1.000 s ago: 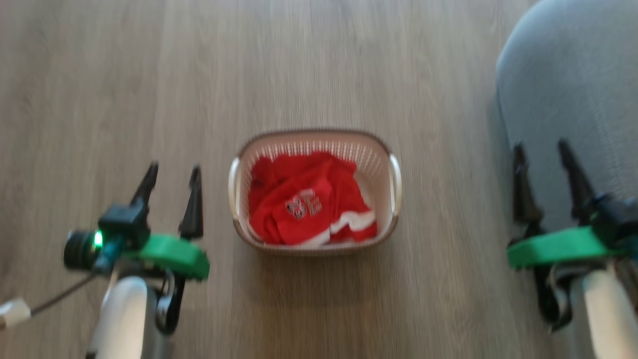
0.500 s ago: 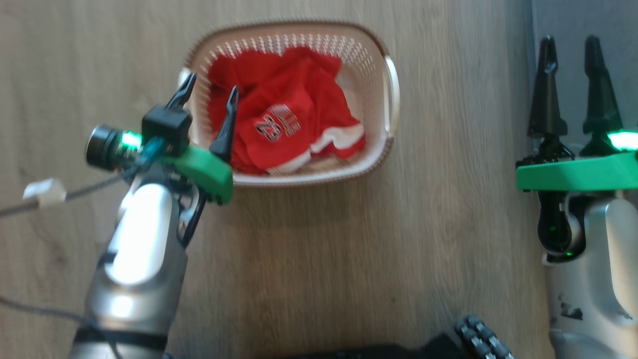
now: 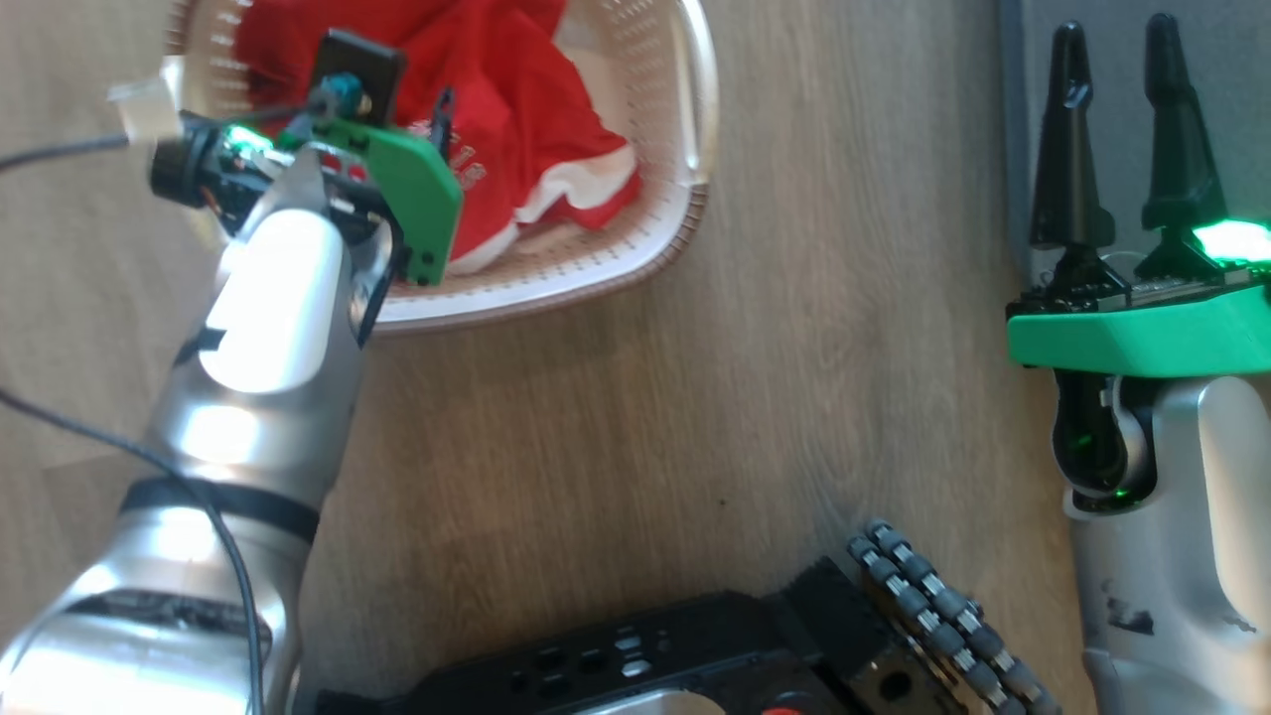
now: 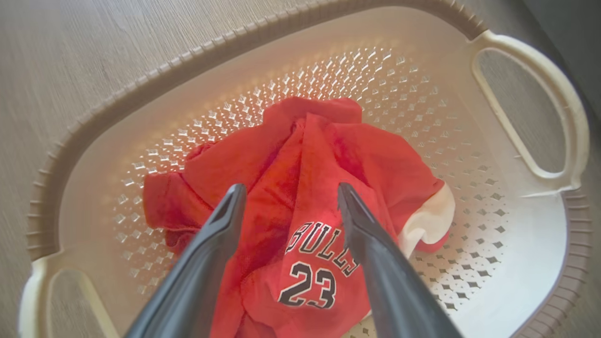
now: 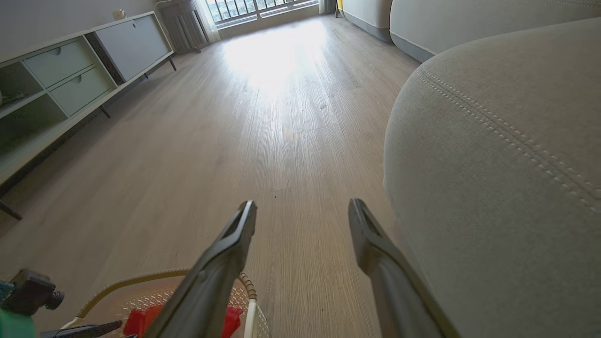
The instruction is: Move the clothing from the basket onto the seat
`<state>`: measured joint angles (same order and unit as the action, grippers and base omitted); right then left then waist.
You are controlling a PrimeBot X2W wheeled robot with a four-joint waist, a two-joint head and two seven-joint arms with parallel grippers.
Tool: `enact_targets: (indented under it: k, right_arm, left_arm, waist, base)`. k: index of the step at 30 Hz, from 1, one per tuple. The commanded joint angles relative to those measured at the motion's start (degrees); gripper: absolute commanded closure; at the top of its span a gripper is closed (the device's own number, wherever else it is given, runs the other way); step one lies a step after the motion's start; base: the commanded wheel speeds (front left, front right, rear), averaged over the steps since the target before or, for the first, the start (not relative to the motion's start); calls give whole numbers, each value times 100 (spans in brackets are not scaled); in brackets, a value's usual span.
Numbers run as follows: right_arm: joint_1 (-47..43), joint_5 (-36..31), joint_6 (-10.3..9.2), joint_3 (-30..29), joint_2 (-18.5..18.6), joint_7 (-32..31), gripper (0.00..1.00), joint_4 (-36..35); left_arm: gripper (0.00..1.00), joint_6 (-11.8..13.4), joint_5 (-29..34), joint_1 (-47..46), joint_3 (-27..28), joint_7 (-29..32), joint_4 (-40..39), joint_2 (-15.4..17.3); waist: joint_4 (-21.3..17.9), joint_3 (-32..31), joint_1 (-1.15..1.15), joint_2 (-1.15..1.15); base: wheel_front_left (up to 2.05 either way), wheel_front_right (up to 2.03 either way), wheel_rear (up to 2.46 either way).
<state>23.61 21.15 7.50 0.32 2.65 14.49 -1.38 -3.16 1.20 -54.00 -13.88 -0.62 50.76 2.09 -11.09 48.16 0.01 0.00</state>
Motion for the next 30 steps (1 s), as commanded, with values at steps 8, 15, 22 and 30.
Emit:
enact_targets:
  k: [8,15,22,30]
  right_arm:
    - [-247,131,-1,254,23,51,0,-345]
    - [-385,256,-1,336,22,51,0,-353]
    - [-461,361,-1,462,22,51,0,-411]
    - [-479,410,-1,485,22,51,0,-422]
  left_arm:
    - [0,307,-182,-520,8,363,661,82]
    - [0,518,-239,-828,-39,432,1115,87]
    - [0,653,-232,-959,-69,429,1507,292]
    - [58,658,-218,-996,-196,279,1799,347]
  waist:
    - [-478,360,-1,0]
    - [-670,413,-1,0]
    - [-859,485,-1,0]
    - [-977,604,-1,0]
  base:
    - [0,0,0]
    - [0,0,0]
    - [0,0,0]
    - [0,0,0]
